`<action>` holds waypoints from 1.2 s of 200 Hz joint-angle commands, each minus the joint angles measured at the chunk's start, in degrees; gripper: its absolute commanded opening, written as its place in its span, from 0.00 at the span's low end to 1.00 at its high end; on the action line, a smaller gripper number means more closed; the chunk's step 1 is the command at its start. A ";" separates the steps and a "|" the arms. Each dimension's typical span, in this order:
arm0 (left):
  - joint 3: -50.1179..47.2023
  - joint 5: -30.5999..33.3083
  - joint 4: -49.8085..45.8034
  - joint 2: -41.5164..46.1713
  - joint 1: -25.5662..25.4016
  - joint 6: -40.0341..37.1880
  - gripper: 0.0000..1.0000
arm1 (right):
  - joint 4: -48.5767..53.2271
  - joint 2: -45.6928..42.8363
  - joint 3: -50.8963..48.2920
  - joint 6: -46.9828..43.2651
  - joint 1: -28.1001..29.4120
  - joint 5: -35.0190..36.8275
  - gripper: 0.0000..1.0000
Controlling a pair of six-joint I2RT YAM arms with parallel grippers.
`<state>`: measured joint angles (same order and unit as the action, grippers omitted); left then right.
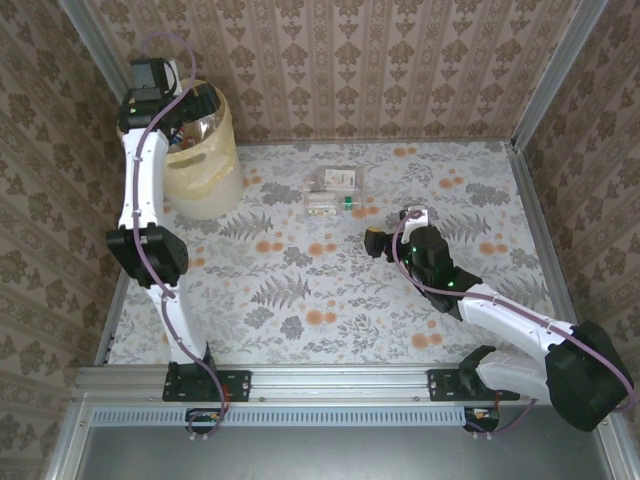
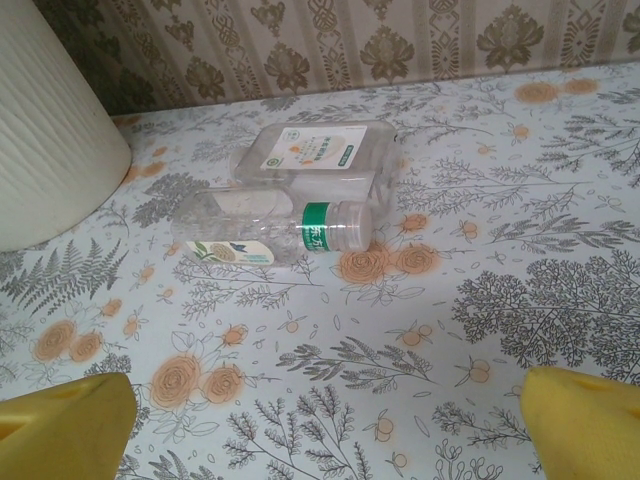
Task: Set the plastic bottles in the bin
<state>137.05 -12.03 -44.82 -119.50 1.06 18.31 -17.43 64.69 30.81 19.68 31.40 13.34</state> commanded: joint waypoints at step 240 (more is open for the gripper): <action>-23.59 -3.64 12.03 2.80 -26.81 -22.47 1.00 | 1.10 -0.41 -0.47 8.28 -2.26 2.35 1.00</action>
<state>111.39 -18.94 -28.91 -109.12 -26.37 -0.45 -16.45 66.57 31.11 25.87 29.87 13.78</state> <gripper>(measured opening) 0.999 0.999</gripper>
